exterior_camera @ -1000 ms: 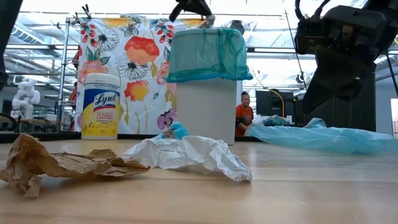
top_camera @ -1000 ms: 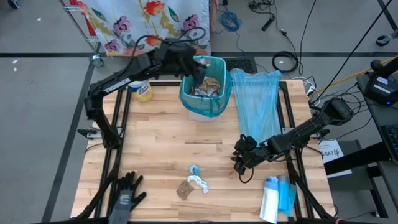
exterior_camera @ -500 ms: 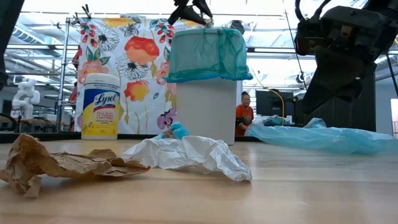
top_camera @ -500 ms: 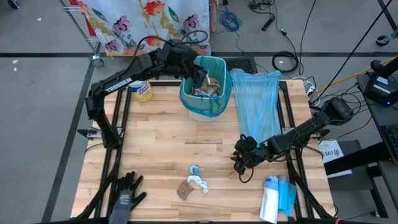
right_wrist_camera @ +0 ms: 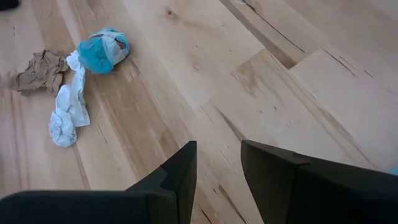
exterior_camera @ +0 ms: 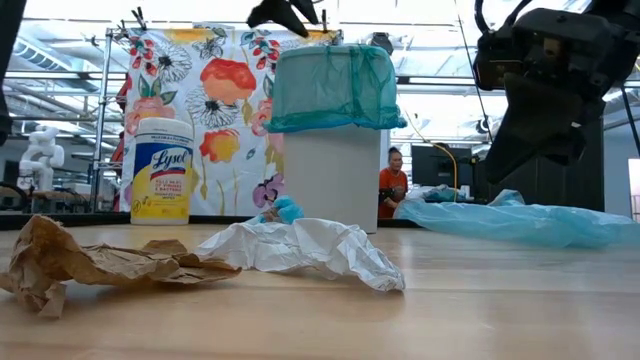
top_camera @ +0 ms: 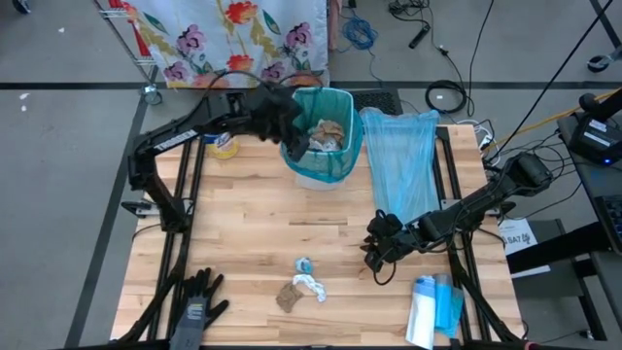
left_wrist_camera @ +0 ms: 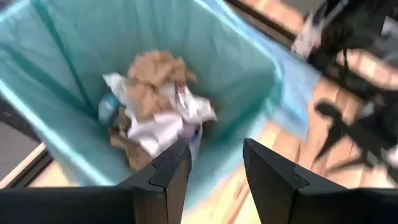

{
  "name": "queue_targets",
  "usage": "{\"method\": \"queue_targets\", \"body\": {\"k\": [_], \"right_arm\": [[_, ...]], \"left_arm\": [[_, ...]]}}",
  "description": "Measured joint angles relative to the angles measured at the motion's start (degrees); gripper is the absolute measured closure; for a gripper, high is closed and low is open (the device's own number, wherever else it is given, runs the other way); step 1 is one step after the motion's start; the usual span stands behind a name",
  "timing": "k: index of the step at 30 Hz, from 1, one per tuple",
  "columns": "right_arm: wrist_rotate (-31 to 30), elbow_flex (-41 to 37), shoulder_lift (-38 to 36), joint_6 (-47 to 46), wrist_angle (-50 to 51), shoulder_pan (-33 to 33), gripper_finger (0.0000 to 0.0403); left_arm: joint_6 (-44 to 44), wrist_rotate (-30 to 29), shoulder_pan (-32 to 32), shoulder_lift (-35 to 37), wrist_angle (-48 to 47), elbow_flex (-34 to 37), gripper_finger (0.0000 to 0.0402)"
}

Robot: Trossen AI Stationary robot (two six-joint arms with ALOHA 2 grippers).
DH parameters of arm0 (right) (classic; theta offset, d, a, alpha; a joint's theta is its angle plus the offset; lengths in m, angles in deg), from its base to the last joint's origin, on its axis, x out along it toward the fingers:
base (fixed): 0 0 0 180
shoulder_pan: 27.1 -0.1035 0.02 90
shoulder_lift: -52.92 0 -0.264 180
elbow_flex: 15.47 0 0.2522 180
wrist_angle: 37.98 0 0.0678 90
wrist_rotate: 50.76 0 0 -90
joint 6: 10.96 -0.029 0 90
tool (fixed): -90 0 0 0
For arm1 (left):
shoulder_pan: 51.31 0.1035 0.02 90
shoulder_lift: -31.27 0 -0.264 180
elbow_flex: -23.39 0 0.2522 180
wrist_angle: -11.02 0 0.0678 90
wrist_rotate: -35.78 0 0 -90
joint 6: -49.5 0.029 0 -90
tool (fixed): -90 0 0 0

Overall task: Place trash/remove bag and relplace
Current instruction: Put the blue plastic into the trash bin

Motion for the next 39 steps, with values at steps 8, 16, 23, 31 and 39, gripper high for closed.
{"method": "queue_targets", "body": {"k": [8,16,23,31,39], "right_arm": [[0.0,0.0,0.0,-1.45,-0.06,0.0,0.0287],[0.0,0.0,0.0,-0.56,-2.42,-0.04,0.0287],[0.02,-0.01,0.0,1.48,-4.25,-0.04,0.0287],[0.09,0.0,0.0,3.01,-4.9,-0.04,0.0287],[0.26,0.0,0.0,4.64,-7.03,-0.04,0.0287]], "left_arm": [[-2.99,-8.91,-12.08,1.48,-7.48,0.09,0.0251],[-8.16,-12.46,-22.86,1.49,-11.52,4.06,0.0263],[-18.83,-17.95,-31.67,3.63,-7.42,16.51,0.0276],[-36.59,-19.7,-41.78,5.43,-0.41,31.75,0.0276],[-51.37,-26.2,-50.81,5.82,9.19,41.16,0.0276]]}}
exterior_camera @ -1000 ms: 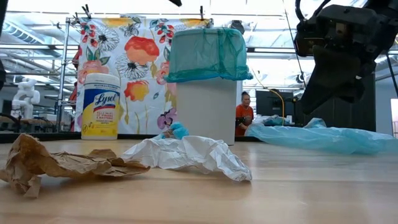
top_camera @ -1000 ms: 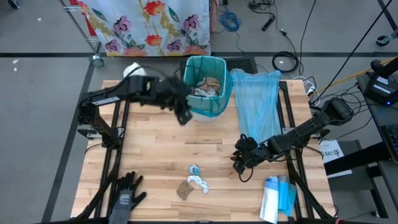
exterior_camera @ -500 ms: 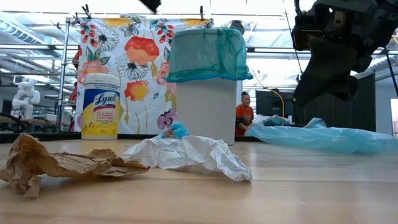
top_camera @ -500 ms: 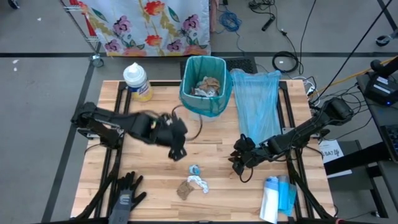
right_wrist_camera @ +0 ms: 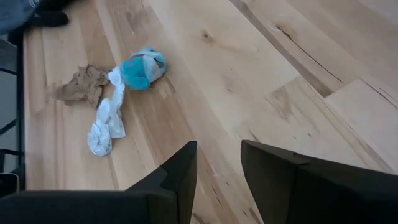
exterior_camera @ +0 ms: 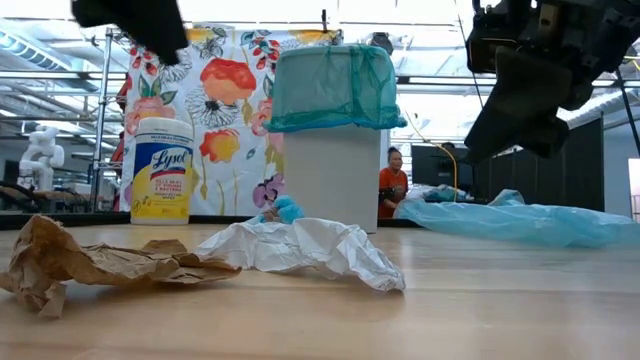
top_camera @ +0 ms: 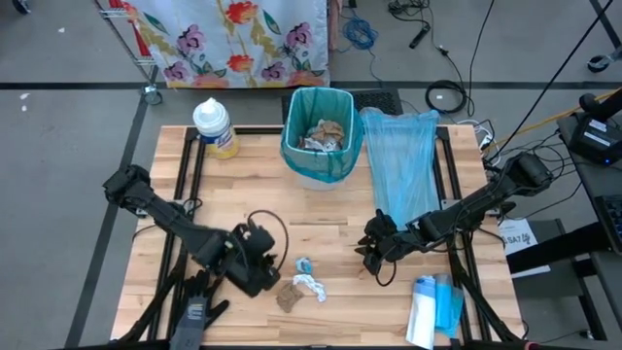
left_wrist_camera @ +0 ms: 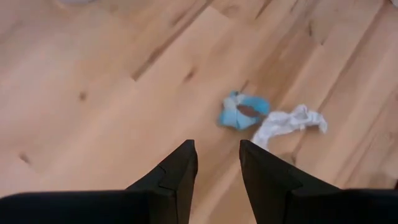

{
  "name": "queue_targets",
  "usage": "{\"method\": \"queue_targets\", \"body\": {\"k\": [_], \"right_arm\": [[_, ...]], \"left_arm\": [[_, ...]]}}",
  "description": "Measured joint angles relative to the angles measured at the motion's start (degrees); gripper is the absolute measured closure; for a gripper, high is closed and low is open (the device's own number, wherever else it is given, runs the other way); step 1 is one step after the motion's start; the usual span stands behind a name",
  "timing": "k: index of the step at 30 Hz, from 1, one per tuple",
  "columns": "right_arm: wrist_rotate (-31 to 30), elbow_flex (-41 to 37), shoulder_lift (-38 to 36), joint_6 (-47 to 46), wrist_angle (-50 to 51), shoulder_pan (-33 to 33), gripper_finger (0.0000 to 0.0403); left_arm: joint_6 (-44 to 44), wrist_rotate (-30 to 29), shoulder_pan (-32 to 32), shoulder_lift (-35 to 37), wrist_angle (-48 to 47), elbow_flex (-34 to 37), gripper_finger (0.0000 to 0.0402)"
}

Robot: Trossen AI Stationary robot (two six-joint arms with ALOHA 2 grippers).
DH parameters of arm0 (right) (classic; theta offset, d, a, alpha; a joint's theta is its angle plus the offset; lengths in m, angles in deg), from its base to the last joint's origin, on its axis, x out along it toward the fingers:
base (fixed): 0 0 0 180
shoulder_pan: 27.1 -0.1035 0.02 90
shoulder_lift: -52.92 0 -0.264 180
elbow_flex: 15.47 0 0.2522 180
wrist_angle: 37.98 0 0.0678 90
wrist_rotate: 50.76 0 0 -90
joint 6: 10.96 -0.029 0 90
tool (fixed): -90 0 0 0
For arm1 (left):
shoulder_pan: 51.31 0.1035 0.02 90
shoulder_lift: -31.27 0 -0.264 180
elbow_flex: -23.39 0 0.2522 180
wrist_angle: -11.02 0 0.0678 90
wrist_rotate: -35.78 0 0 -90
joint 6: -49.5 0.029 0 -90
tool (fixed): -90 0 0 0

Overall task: Place trash/remove bag and relplace
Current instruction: Put the blue plastic into the trash bin

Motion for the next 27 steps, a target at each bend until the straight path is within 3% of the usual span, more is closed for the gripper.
{"method": "queue_targets", "body": {"k": [9,14,19,27], "right_arm": [[0.02,0.0,0.0,-1.08,-1.99,0.0,0.0287],[3.05,-0.02,0.0,5.93,-10.22,-0.02,0.0287],[3.87,0.0,1.16,10.47,-17.57,0.08,0.0287],[10.19,3.92,8.68,13.79,-22.09,1.61,0.0287]], "left_arm": [[-8.08,-1.2,-4.48,-0.04,10.76,7.55,0.0276],[-9.13,-1.19,-5.2,-0.04,16.55,10.92,0.0276],[-8.63,-0.95,-4.7,-0.04,22.05,15.12,0.0276],[0.55,7.17,0.49,1.14,29.02,20.15,0.0276]]}}
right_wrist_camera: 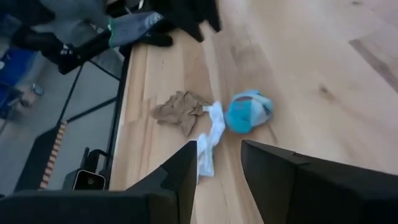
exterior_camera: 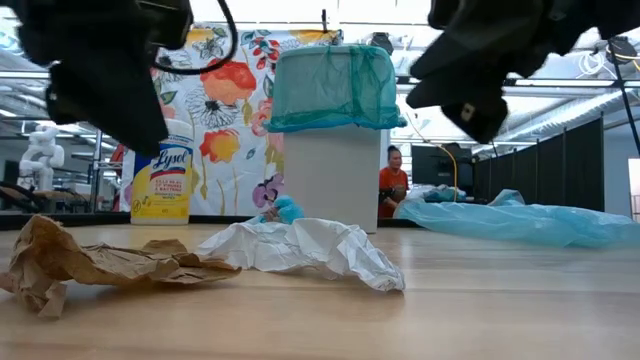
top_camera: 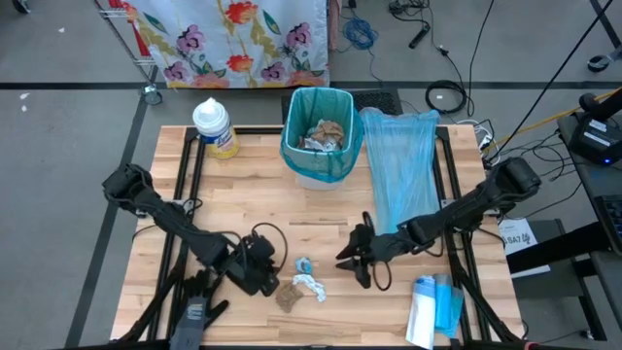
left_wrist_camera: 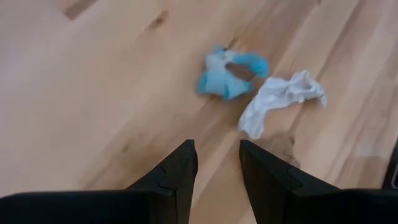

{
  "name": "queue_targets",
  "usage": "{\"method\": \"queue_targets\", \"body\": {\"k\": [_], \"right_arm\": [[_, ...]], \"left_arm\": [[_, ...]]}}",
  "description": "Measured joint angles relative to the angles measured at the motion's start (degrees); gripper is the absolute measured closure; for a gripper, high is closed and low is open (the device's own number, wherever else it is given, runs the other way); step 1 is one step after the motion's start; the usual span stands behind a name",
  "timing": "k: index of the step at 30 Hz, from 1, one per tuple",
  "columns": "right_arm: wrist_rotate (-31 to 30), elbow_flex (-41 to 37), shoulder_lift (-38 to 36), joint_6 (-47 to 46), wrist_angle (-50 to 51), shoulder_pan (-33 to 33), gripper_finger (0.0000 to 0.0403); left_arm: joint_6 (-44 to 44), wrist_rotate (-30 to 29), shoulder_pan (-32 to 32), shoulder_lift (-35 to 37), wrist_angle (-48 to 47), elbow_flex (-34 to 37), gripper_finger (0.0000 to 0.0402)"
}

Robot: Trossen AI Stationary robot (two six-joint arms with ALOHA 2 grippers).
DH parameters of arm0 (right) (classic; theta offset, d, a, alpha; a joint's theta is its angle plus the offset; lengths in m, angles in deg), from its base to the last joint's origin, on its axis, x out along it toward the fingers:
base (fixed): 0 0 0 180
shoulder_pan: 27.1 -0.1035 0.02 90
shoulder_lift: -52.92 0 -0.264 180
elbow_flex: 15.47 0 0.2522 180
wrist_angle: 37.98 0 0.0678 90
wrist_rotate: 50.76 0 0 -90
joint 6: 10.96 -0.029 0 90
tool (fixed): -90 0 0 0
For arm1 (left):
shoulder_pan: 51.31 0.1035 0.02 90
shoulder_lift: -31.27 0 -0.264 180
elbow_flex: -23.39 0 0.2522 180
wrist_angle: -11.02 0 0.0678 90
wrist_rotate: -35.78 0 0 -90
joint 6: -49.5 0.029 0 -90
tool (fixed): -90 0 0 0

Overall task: Place trash/remove bag and relplace
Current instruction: Put the blue plastic into the trash bin

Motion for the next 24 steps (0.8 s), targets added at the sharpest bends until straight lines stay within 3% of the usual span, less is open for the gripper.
{"method": "queue_targets", "body": {"k": [5,11,15,24], "right_arm": [[0.2,4.32,4.6,1.39,1.92,0.52,0.0287],[0.16,4.93,5.83,-0.85,10.86,0.6,0.0287],[0.12,4.88,5.81,-2.4,16.49,0.6,0.0287],[0.06,4.91,5.81,-4.87,17.91,0.6,0.0287]], "left_arm": [[8.36,1.13,3.86,0.08,3.04,0.06,0.0276],[18.65,8.6,9.14,0.06,9.43,0.02,0.0276],[24.71,8.59,11.61,0.06,10.6,-0.03,0.0276],[36.89,9.18,12.1,-0.64,12.09,-0.03,0.0276]]}}
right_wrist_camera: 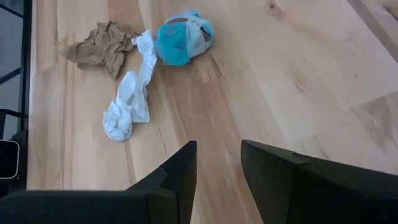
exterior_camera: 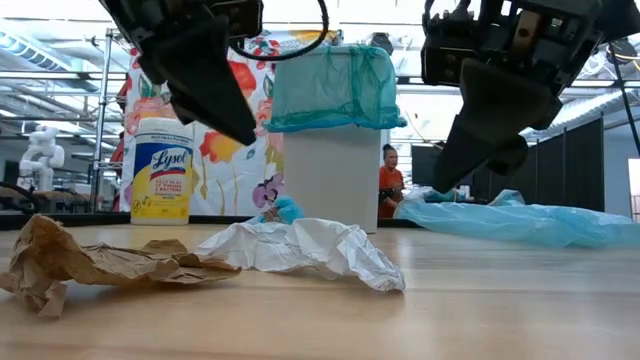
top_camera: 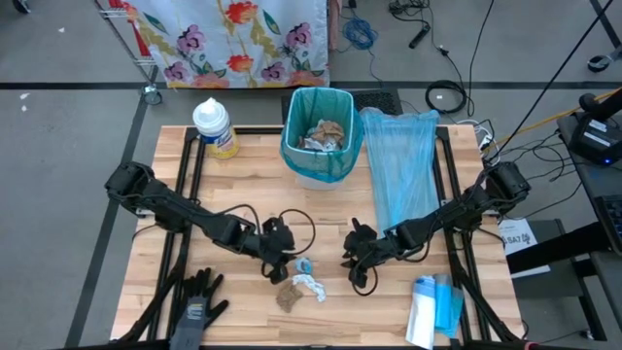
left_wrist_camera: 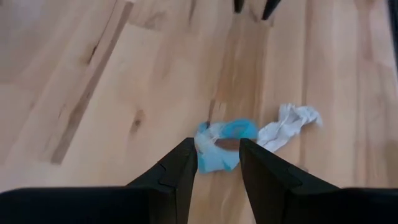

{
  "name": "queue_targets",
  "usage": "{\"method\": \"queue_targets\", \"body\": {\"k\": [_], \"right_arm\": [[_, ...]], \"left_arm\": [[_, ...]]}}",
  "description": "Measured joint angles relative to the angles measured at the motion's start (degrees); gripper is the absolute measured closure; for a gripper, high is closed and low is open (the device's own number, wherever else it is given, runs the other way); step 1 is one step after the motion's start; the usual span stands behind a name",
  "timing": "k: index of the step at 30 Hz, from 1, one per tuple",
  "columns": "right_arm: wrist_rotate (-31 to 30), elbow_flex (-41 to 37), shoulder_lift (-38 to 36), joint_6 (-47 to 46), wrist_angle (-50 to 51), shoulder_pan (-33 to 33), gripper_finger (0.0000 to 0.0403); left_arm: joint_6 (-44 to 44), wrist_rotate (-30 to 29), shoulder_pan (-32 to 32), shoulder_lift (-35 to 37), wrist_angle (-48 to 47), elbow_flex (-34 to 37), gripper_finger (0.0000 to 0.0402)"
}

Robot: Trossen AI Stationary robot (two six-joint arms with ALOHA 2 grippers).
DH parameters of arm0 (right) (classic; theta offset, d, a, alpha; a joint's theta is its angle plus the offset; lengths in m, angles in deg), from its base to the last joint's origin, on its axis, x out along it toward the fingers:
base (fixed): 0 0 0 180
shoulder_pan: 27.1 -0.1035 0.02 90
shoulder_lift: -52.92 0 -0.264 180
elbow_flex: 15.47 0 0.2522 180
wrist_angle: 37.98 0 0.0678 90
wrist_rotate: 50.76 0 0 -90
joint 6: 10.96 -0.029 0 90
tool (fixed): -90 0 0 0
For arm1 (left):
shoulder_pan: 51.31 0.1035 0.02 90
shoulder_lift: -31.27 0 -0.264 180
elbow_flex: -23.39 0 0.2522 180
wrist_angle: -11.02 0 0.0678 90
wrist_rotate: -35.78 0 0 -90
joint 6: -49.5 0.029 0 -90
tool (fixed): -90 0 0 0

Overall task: Place trash/remove bag and relplace
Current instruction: Put the blue plastic into the trash bin

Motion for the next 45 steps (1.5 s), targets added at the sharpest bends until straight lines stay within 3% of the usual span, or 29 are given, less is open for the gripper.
{"method": "queue_targets", "body": {"k": [24,29,33,39,45], "right_arm": [[0.02,0.0,-0.04,-7.33,1.48,-3.98,0.0287],[0.02,-0.02,-0.04,-8.93,2.28,-5.3,0.0287],[0.02,-0.02,-0.04,-9.03,2.42,-5.88,0.0287],[-0.11,-0.02,-0.06,-9.03,2.68,-5.88,0.0287],[-0.96,-0.06,-0.07,-8.94,4.42,-5.88,0.0287]], "left_arm": [[3.58,4.73,0.0,-15.48,15.43,-0.08,0.0277],[3.03,5.05,0.02,-18.97,16.74,-1.52,0.0319],[3.01,6.15,0.5,-19.92,16.21,-3.15,0.0389],[3.03,6.5,2.11,-18.73,11.85,-5.43,0.0398],[3.05,6.37,3.22,-14.07,0.36,-10.39,0.04]]}}
